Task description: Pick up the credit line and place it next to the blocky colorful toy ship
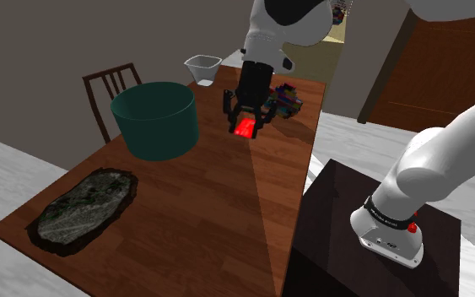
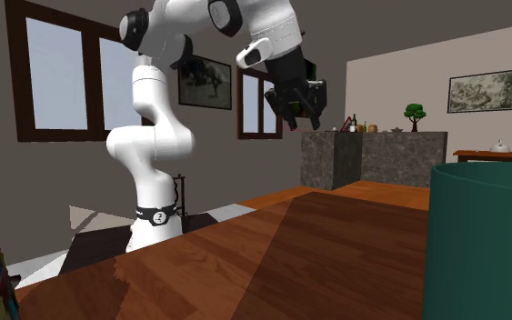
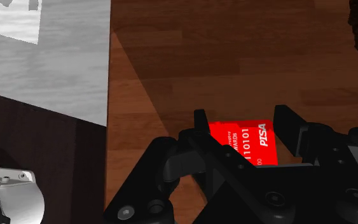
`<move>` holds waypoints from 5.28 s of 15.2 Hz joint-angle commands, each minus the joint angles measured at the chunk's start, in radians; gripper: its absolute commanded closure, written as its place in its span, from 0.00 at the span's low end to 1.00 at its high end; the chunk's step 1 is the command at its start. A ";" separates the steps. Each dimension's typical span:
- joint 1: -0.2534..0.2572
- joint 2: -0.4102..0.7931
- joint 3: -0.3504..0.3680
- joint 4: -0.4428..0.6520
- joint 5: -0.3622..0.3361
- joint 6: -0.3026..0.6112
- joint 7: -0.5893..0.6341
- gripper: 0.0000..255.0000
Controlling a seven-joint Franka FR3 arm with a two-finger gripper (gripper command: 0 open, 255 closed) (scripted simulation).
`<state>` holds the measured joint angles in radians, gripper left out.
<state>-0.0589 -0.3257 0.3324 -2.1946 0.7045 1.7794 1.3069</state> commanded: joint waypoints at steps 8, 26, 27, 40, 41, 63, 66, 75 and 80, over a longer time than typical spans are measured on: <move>-0.099 0.057 -0.145 0.057 -0.099 -0.121 -0.170 1.00; -0.286 0.393 -0.368 0.463 -0.262 -0.366 -0.464 1.00; -0.296 0.420 -0.378 0.498 -0.267 -0.382 -0.478 1.00; -0.312 0.490 -0.393 0.449 -0.280 -0.286 -0.556 1.00; -0.312 0.492 -0.392 0.439 -0.280 -0.275 -0.561 1.00; -0.302 0.592 -0.387 0.278 -0.263 -0.033 -0.659 1.00; -0.301 0.612 -0.385 0.264 -0.259 -0.002 -0.672 1.00; -0.300 0.658 -0.382 0.242 -0.248 0.060 -0.700 1.00; -0.301 0.658 -0.382 0.242 -0.248 0.060 -0.700 1.00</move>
<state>-0.3595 0.2827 -0.0500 -1.9436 0.4567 1.8452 0.6043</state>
